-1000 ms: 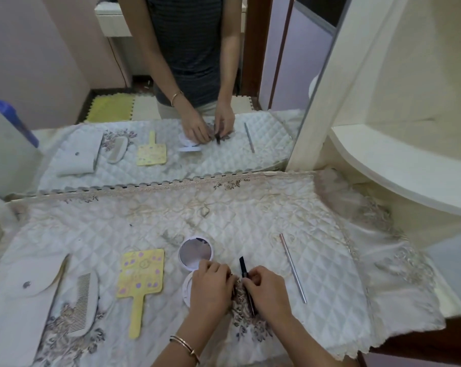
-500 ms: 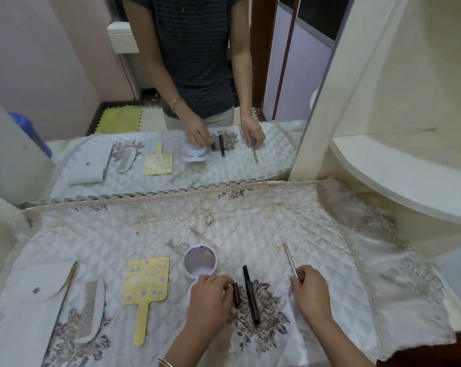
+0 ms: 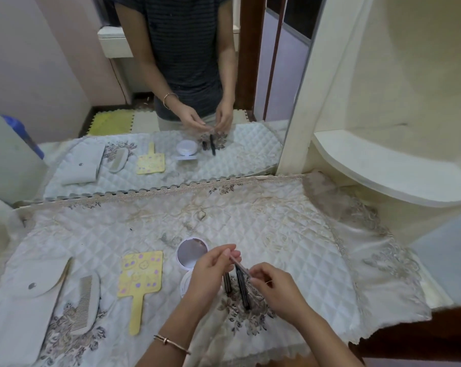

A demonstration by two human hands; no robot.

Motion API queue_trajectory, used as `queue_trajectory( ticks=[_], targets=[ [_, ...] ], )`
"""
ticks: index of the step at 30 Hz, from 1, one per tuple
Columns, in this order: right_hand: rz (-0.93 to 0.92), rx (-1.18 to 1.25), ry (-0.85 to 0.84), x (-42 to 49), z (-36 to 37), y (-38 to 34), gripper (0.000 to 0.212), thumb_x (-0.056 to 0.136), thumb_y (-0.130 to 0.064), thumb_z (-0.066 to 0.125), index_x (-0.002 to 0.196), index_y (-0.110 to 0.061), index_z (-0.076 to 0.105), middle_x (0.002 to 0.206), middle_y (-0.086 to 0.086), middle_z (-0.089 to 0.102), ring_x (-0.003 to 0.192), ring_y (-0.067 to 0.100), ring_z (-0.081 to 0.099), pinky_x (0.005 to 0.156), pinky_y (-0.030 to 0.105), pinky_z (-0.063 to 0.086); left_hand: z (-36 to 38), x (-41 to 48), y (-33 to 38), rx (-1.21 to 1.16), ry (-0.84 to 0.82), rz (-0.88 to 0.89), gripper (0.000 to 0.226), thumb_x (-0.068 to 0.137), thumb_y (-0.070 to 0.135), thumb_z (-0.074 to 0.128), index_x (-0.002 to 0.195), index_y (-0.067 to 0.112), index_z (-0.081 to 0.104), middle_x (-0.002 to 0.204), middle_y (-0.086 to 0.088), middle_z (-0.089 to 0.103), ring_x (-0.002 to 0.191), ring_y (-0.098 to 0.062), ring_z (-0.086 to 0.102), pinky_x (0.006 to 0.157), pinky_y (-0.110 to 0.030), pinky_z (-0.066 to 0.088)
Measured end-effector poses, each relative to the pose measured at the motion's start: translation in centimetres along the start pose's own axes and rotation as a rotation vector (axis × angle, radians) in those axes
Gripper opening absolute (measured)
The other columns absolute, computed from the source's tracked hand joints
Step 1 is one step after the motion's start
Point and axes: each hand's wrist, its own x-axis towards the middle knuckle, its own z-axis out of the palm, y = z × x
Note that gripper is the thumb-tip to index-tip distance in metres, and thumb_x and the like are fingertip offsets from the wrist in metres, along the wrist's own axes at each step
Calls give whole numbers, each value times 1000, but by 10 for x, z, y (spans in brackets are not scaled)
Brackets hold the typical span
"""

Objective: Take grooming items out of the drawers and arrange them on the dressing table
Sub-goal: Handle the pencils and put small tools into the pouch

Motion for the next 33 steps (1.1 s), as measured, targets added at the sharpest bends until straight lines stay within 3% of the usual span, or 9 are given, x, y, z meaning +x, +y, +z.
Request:
queue_trajectory(
  ticks=[3, 6, 11, 14, 17, 22, 26, 29, 33],
  targets=[
    [1, -11, -11, -8, -3, 1, 18, 90, -20, 56, 90, -36, 65, 87, 0, 71, 72, 15, 62, 62, 16, 43, 2, 3, -2, 32, 64, 20, 15, 91, 5, 51, 88, 9, 66, 73, 1, 71, 69, -6, 69, 61, -11, 52],
    [-38, -89, 35, -11, -4, 1, 17, 91, -21, 54, 98, -25, 69, 81, -4, 71, 64, 8, 56, 57, 14, 40, 12, 6, -2, 79, 122, 39, 10, 89, 7, 56, 88, 5, 66, 74, -3, 69, 66, -7, 65, 57, -8, 50],
    [55, -89, 125, -24, -14, 21, 10, 89, -20, 59, 81, -27, 60, 69, -4, 63, 58, 0, 55, 56, 11, 42, 11, 19, 20, 8, 332, 128, 13, 88, 10, 58, 90, -1, 65, 70, -3, 66, 47, 5, 60, 49, -4, 46],
    [167, 14, 243, -27, -23, 38, 8, 85, -15, 64, 83, -22, 66, 68, -9, 61, 57, 0, 55, 56, 3, 42, 2, 27, 38, 209, 243, 158, 3, 85, 12, 62, 84, 10, 62, 68, -3, 66, 45, 6, 59, 47, -6, 46],
    [167, -3, 241, -10, -24, 37, 10, 84, -15, 65, 91, -14, 71, 79, 1, 65, 66, 4, 54, 56, 9, 42, 17, 27, 22, 541, 92, 86, 15, 81, 22, 68, 74, 16, 56, 71, -6, 69, 56, -7, 63, 53, -17, 46],
    [165, -24, 167, 15, -15, 30, 17, 83, -17, 64, 99, -16, 68, 68, -9, 58, 62, -1, 53, 54, 9, 39, 40, 30, -24, 833, -12, 32, 22, 80, 26, 67, 63, 23, 53, 64, 6, 57, 63, -5, 53, 56, -9, 39],
    [201, -26, 138, 24, -5, 33, 8, 82, -18, 64, 89, -20, 64, 69, -12, 56, 64, -3, 53, 56, 8, 41, 38, 33, -40, 1182, 19, 121, 18, 83, 35, 59, 86, 17, 65, 99, 0, 57, 103, -20, 43, 85, -28, 38],
    [178, -69, 131, 27, 1, 33, 11, 82, -19, 64, 92, -15, 67, 68, -14, 55, 64, -2, 52, 53, 5, 39, 35, 33, -49, 1239, 56, 149, 25, 85, 36, 56, 93, 15, 65, 109, 0, 55, 106, -22, 41, 89, -30, 37],
    [172, -86, 117, 29, 6, 32, 16, 82, -17, 63, 97, -13, 67, 80, -2, 63, 74, 9, 58, 64, 14, 45, 34, 27, -55, 1167, 142, 245, 15, 82, 22, 62, 87, 9, 67, 103, -6, 60, 99, -29, 49, 84, -38, 42]
  ],
)
